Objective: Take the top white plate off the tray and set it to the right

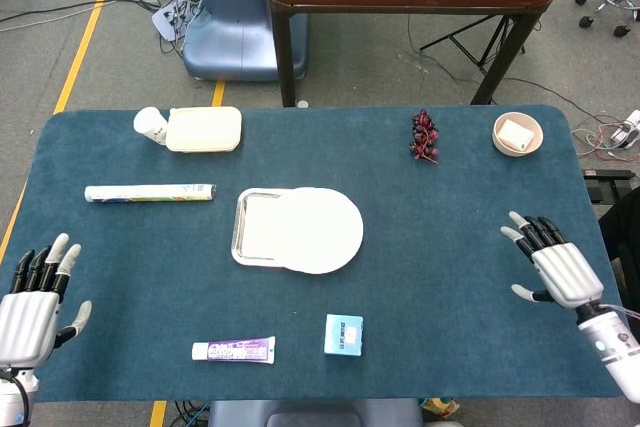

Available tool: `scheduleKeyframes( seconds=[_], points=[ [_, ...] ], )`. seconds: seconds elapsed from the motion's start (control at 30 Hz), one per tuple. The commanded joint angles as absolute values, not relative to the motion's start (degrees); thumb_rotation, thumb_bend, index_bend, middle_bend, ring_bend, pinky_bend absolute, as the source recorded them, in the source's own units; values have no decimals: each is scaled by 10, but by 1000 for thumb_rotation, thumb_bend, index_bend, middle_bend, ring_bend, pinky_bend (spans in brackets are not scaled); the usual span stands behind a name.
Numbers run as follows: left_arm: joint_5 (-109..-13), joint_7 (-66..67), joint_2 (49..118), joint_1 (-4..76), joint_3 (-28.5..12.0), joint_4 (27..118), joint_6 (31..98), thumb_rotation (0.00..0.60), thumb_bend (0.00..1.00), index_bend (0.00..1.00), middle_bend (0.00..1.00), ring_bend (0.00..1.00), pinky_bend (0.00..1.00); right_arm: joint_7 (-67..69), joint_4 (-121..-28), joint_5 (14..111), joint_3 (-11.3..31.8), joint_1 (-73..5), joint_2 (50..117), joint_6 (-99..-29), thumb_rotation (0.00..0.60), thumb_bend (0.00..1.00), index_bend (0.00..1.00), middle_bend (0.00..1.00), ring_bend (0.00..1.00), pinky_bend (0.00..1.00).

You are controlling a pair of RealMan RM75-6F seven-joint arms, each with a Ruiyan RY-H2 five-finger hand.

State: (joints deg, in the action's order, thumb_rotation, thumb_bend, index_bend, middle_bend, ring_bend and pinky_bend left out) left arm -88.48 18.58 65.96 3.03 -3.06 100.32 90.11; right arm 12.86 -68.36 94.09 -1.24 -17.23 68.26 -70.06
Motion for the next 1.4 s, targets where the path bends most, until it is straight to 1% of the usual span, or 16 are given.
scheduleKeyframes(
  seconds=[0.03,0.2,0.5,0.67,0.83,1.4],
  points=[
    [-883,188,661,30,-32,1002,903,600,324,0,0,0,0,130,-670,944,-9,-197,690,-675,600,249,122,14,0,0],
    [-874,195,665,31,-35,996,900,600,324,0,0,0,0,131,-649,956,-7,-232,705,-649,600,250,122,14,0,0],
    [-865,199,669,32,-37,991,898,600,325,0,0,0,0,137,-607,971,-2,-285,744,-625,600,249,122,14,0,0],
    [-865,200,668,32,-37,992,899,600,325,0,0,0,0,111,-578,987,1,-314,770,-625,600,250,122,14,0,0],
    [-863,197,667,31,-39,993,902,600,324,0,0,0,0,125,-554,995,3,-340,796,-624,600,250,122,15,0,0],
    [-861,188,662,31,-39,993,902,600,325,0,0,0,0,139,-460,1006,-8,-426,893,-581,600,250,122,14,0,0]
  ],
)
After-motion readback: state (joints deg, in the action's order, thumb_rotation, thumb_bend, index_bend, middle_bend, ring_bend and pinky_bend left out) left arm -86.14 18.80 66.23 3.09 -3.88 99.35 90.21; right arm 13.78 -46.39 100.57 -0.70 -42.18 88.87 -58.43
